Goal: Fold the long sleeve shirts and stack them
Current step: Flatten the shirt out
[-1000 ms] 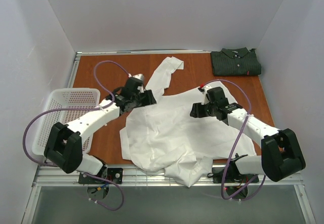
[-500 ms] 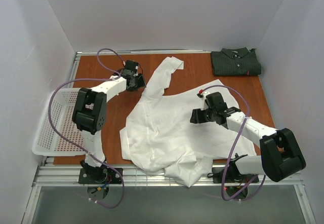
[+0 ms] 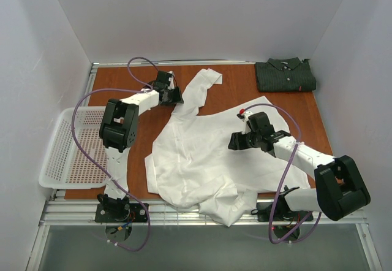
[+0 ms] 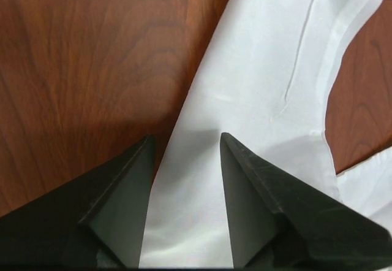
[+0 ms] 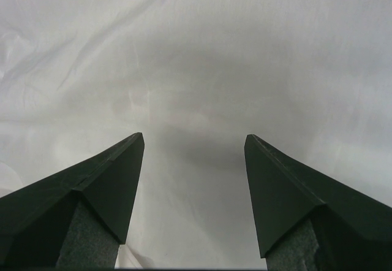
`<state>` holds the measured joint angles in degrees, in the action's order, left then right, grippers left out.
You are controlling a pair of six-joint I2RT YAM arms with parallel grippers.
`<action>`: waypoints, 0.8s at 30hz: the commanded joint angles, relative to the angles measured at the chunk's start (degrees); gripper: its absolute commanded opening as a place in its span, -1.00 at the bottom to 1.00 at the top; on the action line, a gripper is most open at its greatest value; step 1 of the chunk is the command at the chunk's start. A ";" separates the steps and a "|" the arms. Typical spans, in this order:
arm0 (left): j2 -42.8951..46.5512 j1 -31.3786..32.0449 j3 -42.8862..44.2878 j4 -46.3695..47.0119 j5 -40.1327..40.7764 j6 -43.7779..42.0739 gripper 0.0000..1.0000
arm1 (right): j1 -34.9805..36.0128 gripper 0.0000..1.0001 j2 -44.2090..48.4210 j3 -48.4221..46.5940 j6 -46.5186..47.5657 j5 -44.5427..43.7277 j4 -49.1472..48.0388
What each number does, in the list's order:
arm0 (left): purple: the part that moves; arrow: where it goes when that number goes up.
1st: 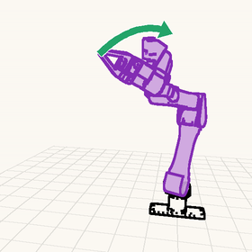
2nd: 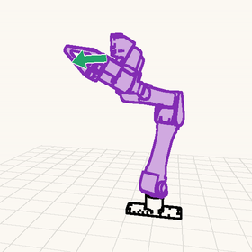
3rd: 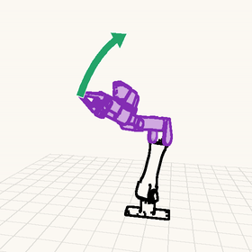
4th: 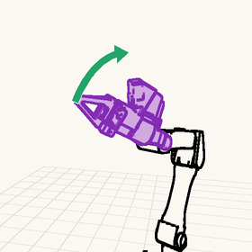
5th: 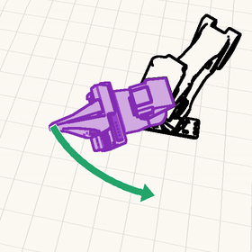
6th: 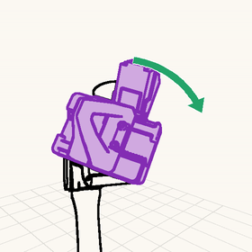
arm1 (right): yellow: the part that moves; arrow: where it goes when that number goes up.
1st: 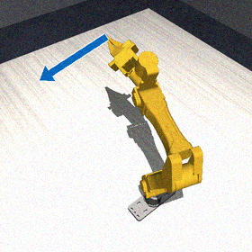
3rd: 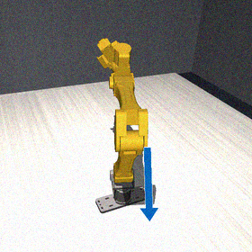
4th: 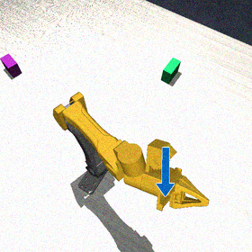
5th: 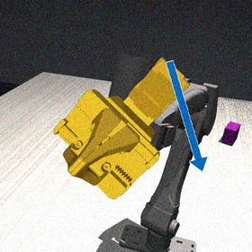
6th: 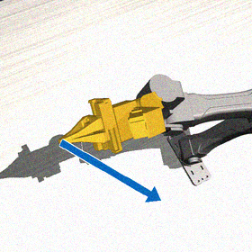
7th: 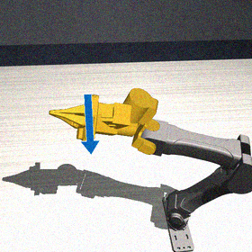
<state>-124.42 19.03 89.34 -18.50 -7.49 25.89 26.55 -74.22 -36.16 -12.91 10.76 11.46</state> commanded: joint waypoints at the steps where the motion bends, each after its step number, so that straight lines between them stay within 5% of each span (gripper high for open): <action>1: -1.00 0.31 -2.41 -0.31 -3.85 -1.72 -0.20 | 0.44 0.25 -0.32 1.36 -0.28 0.92 -1.97; 10: 0.67 0.66 -1.37 1.28 2.97 -5.93 -0.98 | 0.53 0.22 -1.54 3.29 -0.63 -0.65 -2.41; 17: 3.31 0.66 5.14 -3.81 25.10 -9.37 -1.00 | 0.53 0.18 -2.78 4.87 -2.12 -1.71 -2.50; 24: 6.03 1.01 8.91 -4.88 36.04 -13.67 -1.00 | 0.61 0.18 -2.78 5.31 -2.04 -1.80 -2.67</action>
<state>-123.31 19.99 95.09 -22.59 18.74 15.66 26.76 -76.16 -32.34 -14.63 10.15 8.34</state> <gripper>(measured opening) 0.005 0.588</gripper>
